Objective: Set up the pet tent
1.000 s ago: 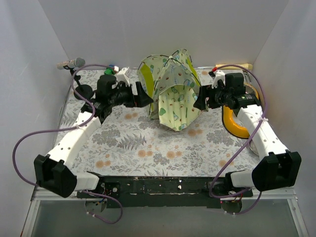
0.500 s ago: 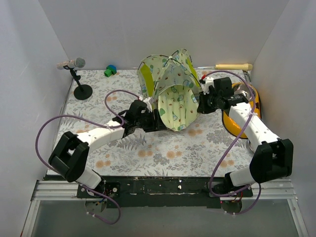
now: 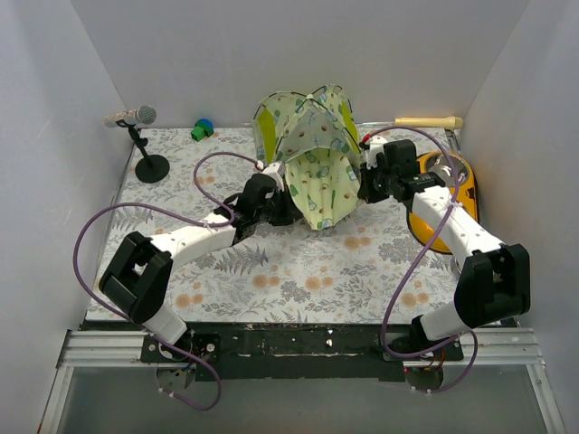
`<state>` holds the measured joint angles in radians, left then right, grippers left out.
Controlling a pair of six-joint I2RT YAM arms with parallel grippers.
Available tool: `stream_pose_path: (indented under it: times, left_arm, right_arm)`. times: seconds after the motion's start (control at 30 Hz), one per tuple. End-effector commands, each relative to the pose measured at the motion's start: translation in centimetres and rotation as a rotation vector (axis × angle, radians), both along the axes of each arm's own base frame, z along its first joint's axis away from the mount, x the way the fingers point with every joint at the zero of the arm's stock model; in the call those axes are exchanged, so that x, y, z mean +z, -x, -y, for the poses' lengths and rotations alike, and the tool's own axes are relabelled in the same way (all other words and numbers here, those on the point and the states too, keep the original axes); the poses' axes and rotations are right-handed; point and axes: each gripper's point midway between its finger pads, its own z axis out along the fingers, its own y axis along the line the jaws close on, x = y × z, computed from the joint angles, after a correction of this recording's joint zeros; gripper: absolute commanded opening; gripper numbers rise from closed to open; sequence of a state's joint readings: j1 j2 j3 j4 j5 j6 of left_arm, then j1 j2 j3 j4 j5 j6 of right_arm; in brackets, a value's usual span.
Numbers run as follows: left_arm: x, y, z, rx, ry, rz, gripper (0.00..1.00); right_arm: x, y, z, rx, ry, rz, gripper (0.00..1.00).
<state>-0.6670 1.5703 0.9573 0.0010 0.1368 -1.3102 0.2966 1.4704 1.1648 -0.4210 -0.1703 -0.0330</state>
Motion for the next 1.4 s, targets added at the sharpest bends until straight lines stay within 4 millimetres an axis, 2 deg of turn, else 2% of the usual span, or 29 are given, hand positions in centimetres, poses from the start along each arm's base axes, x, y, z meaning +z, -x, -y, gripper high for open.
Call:
stream_pose_path:
  times: [0.0,0.07,0.1,0.17,0.23,0.27,0.3,0.37,0.5,0.67,0.83,0.9,1.0,1.1,1.17,1.3,1.37]
  left_arm:
    - [6.0,-4.8,0.4,0.063,0.005,0.254,0.00]
    - [6.0,-5.6,0.4,0.069,-0.013,0.242,0.00]
    - [5.3,-5.9,0.2,0.068,-0.035,0.209,0.04]
    - [4.9,-5.8,-0.8,0.051,-0.035,0.147,0.31]
    - [5.6,-5.5,-2.6,0.060,0.001,0.107,0.57]
    - [6.0,-5.2,-3.7,0.064,0.016,0.087,0.66]
    - [6.4,-4.9,-4.7,0.069,0.021,0.075,0.71]
    - [6.9,-4.1,-6.3,0.075,0.026,0.050,0.74]
    - [7.2,-2.9,-7.5,0.083,0.010,0.036,0.76]
    - [5.7,-3.3,-6.6,0.085,0.018,-0.022,0.70]
    - [3.1,-3.8,-4.2,0.042,-0.022,-0.004,0.69]
    - [2.4,-4.4,-3.4,0.038,-0.036,-0.002,0.64]
    - [2.0,-5.9,-2.8,0.048,-0.046,0.021,0.49]
    - [2.4,-7.8,-2.1,0.037,-0.064,0.082,0.14]
    - [3.2,-9.6,-1.8,0.048,-0.085,0.139,0.00]
    - [4.8,-12.6,-1.5,0.079,-0.102,0.260,0.00]
    - [5.9,-14.0,-1.0,0.087,-0.087,0.324,0.00]
  right_arm:
    - [4.2,-3.4,-1.7,-0.006,-0.010,0.218,0.01]
    - [4.1,-4.2,-2.1,-0.011,-0.002,0.214,0.01]
    - [4.0,-4.4,-2.2,-0.013,0.004,0.204,0.01]
    - [3.5,-4.9,-1.9,-0.041,0.024,0.182,0.01]
    - [3.3,-4.8,-1.7,-0.052,0.031,0.167,0.01]
    - [3.3,-4.8,-1.7,-0.060,0.028,0.159,0.01]
    - [3.3,-4.7,-1.6,-0.067,0.028,0.156,0.01]
    - [2.8,-4.3,-1.7,-0.081,0.006,0.135,0.01]
    - [2.1,-3.9,-2.0,-0.085,-0.007,0.109,0.01]
    - [2.3,-4.0,-2.2,-0.084,-0.014,0.119,0.01]
    - [2.0,-4.0,-2.2,-0.078,0.002,0.117,0.01]
    - [2.1,-4.1,-2.3,-0.081,0.006,0.126,0.01]
    - [2.6,-4.2,-2.8,-0.070,0.010,0.159,0.01]
    - [3.4,-5.4,-3.0,-0.088,0.031,0.238,0.01]
    - [4.1,-6.5,-3.1,-0.097,0.066,0.309,0.01]
    - [5.7,-8.5,-3.7,-0.132,0.108,0.440,0.01]
    - [7.2,-10.0,-4.2,-0.160,0.097,0.522,0.01]
